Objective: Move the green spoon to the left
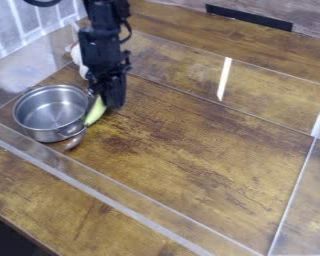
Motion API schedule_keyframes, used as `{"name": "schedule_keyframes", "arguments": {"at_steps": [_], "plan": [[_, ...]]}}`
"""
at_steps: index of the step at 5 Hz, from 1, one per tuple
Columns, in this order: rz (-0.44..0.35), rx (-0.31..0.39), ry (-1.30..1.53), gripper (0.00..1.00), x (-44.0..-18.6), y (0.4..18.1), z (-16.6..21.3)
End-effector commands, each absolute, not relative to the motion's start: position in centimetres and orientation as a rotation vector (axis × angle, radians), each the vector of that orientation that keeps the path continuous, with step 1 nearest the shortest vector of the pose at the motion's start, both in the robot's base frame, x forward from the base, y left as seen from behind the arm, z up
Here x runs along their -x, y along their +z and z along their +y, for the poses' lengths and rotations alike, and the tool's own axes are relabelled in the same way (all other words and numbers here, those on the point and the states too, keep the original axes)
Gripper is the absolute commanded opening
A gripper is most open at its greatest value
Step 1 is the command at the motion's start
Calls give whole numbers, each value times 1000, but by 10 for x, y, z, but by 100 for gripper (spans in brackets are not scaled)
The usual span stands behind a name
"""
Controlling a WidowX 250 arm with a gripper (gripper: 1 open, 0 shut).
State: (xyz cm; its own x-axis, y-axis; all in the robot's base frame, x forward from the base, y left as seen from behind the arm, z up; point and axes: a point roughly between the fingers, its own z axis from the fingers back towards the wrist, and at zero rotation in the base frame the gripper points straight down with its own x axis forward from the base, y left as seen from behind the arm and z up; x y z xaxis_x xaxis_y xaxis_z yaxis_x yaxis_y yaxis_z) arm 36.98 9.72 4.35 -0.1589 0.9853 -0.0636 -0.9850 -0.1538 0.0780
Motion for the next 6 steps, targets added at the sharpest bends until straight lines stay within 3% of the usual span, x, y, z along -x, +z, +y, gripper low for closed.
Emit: {"name": "schedule_keyframes", "arguments": {"at_steps": [1,2,4,6], "plan": [[82,48,1748,0,-370,72,118],[119,68,1727,0,-367,78,116],[168,78,1665,0,-361,73,113],[218,97,1566,0,-357,96,108]]}}
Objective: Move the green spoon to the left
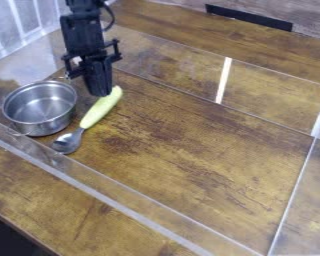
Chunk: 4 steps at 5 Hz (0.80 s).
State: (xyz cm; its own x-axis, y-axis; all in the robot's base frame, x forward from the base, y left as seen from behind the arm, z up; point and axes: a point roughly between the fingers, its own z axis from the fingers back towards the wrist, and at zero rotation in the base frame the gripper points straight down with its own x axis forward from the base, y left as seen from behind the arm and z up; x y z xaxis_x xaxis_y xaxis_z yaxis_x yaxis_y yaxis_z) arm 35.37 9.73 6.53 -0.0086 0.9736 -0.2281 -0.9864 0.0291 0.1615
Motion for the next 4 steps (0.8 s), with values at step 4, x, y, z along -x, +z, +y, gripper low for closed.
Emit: {"name": "schedule_keyframes", "arguments": {"at_steps": [4], "plan": [[290,148,1534,0,-343,123,88]]}}
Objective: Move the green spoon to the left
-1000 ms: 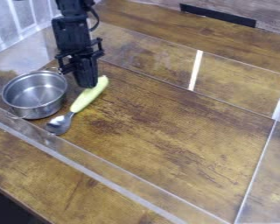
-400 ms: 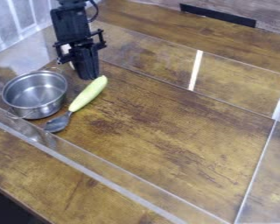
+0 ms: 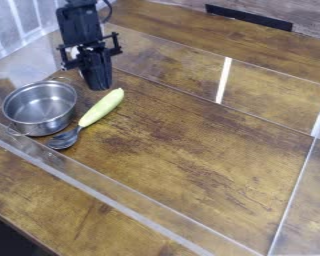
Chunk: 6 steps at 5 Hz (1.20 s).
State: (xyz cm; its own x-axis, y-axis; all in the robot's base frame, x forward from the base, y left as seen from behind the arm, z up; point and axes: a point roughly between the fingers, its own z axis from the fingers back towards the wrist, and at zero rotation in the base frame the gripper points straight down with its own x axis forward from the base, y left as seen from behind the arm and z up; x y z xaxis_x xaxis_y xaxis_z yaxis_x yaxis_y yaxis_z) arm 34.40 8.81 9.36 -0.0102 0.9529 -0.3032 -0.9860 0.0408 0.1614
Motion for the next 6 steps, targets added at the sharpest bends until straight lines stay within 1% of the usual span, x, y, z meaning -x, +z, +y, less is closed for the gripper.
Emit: {"name": "schedule_keyframes", "arguments": {"at_steps": [1,2,3,5,6], "plan": [[302,165,1548,0,-336,127,98],[309,162,1557,0,-327,122,108],[327,175,1606,0,-322,118,109],[376,196,1634,0,-317,124,104],[395,190,1641,0,-309,125,102]]}}
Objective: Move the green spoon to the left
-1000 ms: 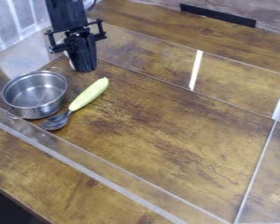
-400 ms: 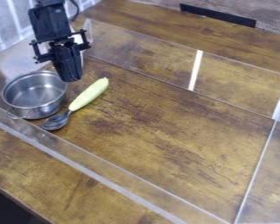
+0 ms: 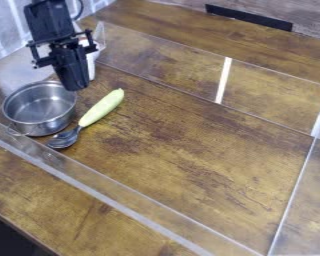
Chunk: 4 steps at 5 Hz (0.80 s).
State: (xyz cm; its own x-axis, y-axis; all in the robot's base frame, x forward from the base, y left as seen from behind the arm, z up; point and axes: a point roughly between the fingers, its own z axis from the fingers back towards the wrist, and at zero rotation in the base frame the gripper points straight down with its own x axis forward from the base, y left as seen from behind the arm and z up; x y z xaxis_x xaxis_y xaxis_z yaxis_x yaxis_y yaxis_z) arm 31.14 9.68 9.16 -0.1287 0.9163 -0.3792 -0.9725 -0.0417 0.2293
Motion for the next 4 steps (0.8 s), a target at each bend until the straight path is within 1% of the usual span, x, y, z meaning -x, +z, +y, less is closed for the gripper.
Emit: {"name": "schedule_keyframes", "arguments": {"at_steps": [1,2,3,4], "plan": [[414,193,1658,0,-304,126,101],[433,168,1557,0,-305,115,88],[433,182,1584,100,-306,115,89],[431,198,1608,100,-307,117,90]]}}
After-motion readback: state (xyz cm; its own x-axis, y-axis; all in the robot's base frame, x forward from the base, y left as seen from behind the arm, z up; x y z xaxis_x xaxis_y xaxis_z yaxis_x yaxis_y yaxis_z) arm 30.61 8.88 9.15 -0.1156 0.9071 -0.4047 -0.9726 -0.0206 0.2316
